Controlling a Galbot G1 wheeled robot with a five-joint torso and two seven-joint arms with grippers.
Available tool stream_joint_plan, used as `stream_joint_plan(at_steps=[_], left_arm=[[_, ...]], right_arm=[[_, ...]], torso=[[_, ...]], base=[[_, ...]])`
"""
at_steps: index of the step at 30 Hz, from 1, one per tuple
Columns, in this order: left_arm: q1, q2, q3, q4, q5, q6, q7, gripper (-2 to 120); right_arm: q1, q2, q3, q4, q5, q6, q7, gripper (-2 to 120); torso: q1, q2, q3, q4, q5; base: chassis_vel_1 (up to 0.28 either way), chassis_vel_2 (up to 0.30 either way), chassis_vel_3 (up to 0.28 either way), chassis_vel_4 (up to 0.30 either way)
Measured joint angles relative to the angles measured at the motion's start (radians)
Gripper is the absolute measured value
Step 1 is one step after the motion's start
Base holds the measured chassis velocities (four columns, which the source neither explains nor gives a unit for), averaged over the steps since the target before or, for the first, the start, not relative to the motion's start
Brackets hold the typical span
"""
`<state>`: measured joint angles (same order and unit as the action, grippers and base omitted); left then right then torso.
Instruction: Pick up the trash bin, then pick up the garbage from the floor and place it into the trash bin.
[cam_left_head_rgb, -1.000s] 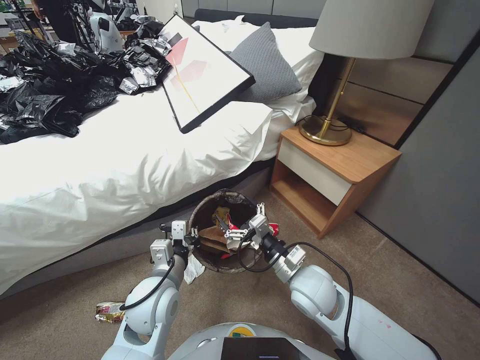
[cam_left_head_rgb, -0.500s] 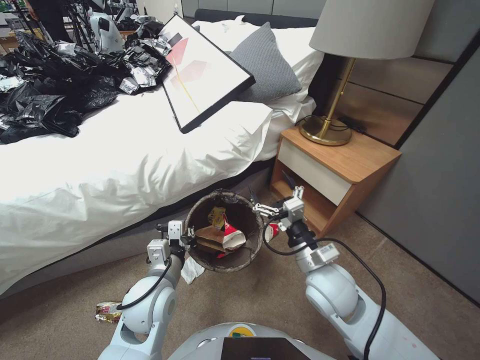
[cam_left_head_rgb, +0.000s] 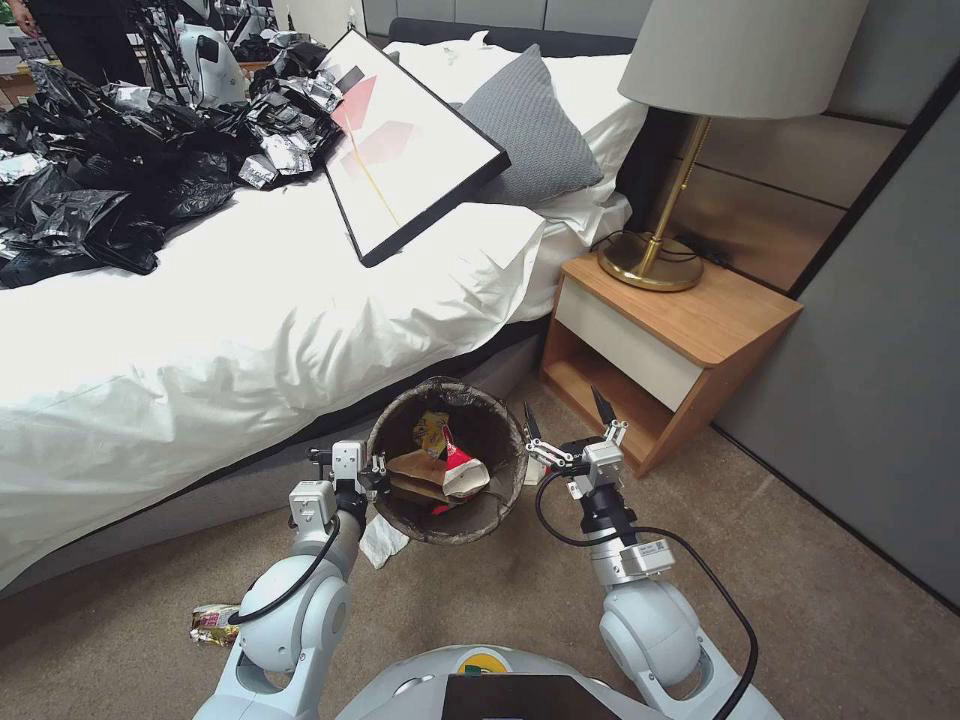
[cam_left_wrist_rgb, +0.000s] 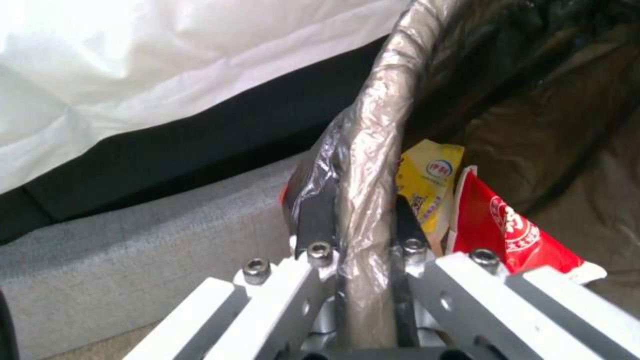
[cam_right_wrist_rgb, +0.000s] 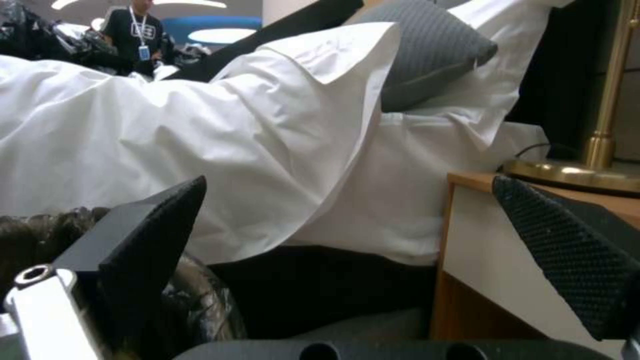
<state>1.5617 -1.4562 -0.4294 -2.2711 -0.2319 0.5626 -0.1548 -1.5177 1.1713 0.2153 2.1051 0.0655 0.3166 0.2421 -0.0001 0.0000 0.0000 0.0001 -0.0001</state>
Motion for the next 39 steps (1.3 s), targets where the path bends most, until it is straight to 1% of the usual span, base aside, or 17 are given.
stream_joint_plan(at_steps=[3, 6, 35, 36, 38, 39], left_arm=[[0.006, -0.003, 0.002, -0.002, 0.002, -0.003, 0.000, 0], [0.007, -0.004, 0.002, -0.004, 0.004, -0.005, -0.001, 0], [0.002, -0.009, 0.004, 0.004, 0.008, -0.017, 0.000, 0], [0.002, -0.009, 0.004, 0.004, 0.008, -0.018, 0.000, 0], [0.002, -0.009, 0.004, 0.004, 0.008, -0.019, 0.000, 0], [0.002, -0.009, 0.004, 0.004, 0.008, -0.019, 0.000, 0]], right_arm=[[-0.002, 0.030, 0.002, -0.020, -0.005, 0.009, -0.006, 100], [0.003, 0.037, 0.004, -0.031, -0.003, 0.012, -0.009, 100], [0.014, 0.040, 0.005, -0.045, 0.000, 0.029, -0.041, 100], [0.014, 0.040, 0.005, -0.048, -0.007, 0.038, -0.045, 100], [0.018, 0.044, 0.005, -0.062, -0.027, 0.089, -0.069, 100], [0.018, 0.044, 0.005, -0.062, -0.027, 0.089, -0.069, 100]], torso=[[0.000, 0.000, 0.000, 0.0000, 0.0000], [0.000, 0.000, 0.000, 0.0000, 0.0001], [0.000, 0.000, 0.000, -0.0001, 0.0002], [0.000, 0.000, 0.000, -0.0001, 0.0002], [0.000, 0.000, 0.000, 0.0000, 0.0001], [0.000, 0.000, 0.000, 0.0000, 0.0001]], base=[[0.000, 0.000, 0.000, 0.000], [0.000, 0.000, 0.000, 0.000], [-0.014, 0.015, 0.014, -0.012], [0.000, 0.000, 0.000, 0.000], [0.000, 0.000, 0.000, 0.000], [0.000, 0.000, 0.000, 0.000]])
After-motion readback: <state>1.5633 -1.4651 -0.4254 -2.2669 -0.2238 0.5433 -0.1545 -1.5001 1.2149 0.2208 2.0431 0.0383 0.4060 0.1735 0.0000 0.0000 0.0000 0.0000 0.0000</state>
